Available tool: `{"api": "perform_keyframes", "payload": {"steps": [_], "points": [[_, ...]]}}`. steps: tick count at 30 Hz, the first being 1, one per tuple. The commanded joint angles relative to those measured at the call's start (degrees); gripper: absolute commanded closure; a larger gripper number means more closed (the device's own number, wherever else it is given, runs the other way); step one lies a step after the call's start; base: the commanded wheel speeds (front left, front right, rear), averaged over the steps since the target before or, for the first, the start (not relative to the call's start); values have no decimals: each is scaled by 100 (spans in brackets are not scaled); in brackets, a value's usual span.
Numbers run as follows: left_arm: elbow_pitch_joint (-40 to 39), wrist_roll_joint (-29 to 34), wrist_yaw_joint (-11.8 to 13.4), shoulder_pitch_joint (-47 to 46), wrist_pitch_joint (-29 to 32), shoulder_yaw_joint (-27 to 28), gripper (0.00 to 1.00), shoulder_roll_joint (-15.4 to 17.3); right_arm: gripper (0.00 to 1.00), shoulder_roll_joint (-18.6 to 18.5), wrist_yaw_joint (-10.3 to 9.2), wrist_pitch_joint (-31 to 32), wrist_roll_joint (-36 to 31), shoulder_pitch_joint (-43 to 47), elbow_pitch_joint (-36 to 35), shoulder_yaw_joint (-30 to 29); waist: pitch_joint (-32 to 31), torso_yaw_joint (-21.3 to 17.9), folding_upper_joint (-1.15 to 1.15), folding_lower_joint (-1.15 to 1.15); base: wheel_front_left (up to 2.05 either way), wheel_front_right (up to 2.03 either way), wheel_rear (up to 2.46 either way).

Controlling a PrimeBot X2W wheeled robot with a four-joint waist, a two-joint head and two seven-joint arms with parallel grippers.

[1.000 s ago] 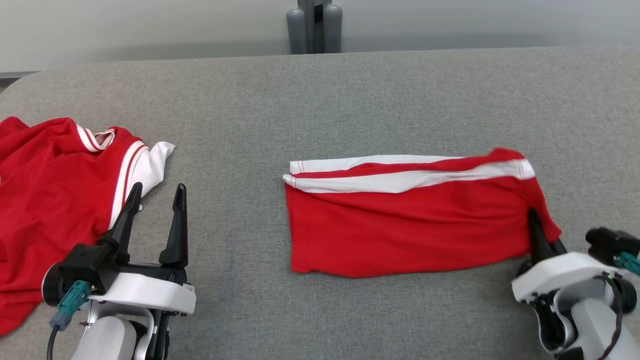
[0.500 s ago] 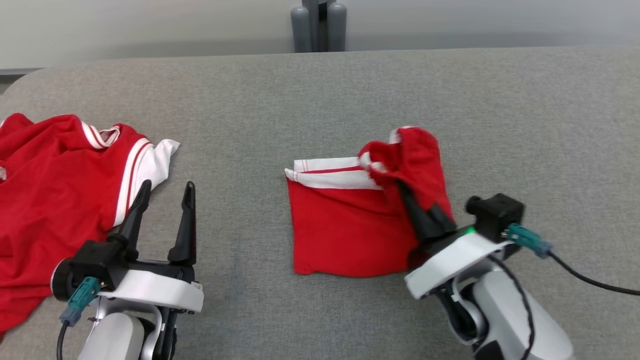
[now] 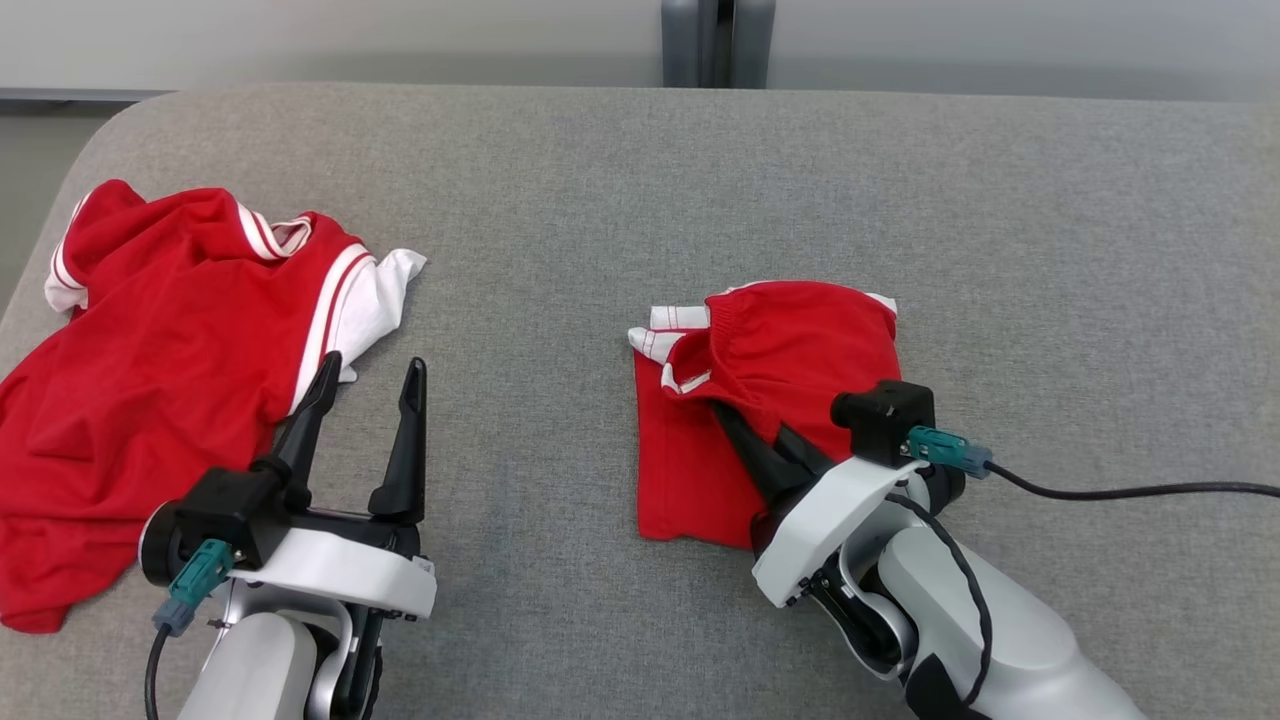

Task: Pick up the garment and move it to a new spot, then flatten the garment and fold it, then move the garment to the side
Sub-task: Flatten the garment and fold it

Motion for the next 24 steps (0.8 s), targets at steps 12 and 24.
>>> {"api": "perform_keyframes", "payload": {"steps": [12,24], "points": [[88,103,-101,-131,-16,86,0,-59,0,-27,-2,39,701,-301,31,1448,79,-31,0,0,0,0,0],[74,144,-50,-75,-17,273,0,-95,0,-30,-2,-58,202,-383,-223,715,-45,-367,0,0,0,0,0]]}}
